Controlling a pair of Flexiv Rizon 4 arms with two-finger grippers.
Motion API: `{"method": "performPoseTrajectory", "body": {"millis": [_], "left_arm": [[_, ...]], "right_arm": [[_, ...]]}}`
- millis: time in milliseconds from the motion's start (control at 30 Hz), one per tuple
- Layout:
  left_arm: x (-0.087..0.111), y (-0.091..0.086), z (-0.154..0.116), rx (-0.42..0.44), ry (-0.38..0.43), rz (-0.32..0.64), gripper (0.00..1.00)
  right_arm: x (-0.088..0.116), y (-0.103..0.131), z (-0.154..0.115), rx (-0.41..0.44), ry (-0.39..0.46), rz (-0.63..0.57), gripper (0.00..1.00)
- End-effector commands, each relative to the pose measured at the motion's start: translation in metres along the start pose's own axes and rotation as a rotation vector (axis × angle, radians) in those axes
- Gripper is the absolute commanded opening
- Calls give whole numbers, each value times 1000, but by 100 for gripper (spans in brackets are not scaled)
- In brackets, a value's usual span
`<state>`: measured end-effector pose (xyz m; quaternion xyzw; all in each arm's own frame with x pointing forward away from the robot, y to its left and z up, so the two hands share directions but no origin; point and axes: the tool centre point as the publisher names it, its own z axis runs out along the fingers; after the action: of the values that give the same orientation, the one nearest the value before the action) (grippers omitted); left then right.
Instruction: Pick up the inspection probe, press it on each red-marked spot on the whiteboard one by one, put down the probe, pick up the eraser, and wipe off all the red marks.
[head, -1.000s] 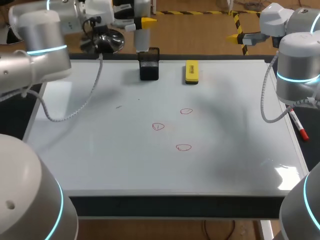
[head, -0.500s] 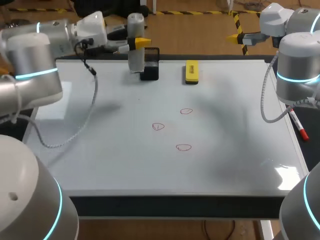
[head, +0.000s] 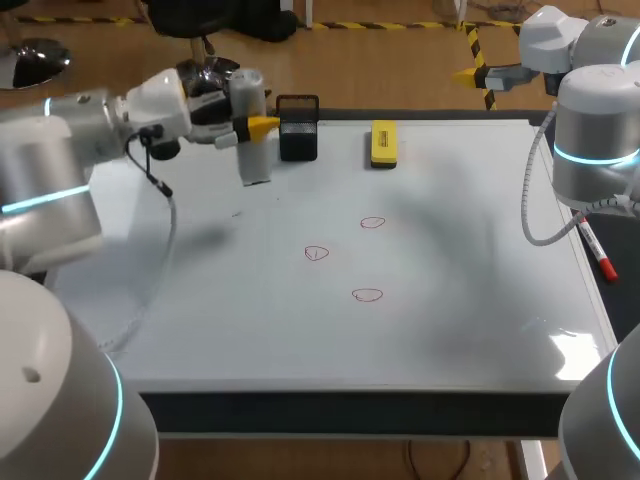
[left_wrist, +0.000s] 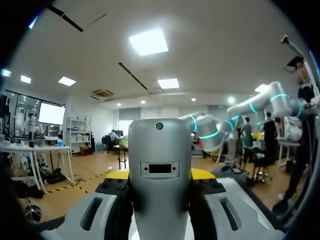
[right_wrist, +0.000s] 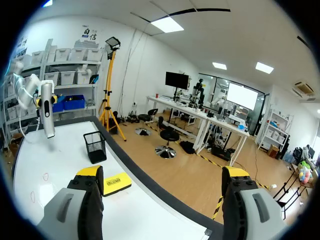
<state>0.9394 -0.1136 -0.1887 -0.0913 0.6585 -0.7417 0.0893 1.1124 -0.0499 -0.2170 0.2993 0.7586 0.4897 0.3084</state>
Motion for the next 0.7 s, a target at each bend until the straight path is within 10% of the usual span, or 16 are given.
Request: {"method": "performPoseTrajectory", "body": {"millis": [33, 700], "left_arm": [[11, 11, -10, 25, -57, 8, 0], [10, 38, -25, 23, -83, -3, 0]], "right_arm": [[0, 0, 1, 2, 1, 0, 100], [0, 0, 1, 2, 1, 0, 100]]}}
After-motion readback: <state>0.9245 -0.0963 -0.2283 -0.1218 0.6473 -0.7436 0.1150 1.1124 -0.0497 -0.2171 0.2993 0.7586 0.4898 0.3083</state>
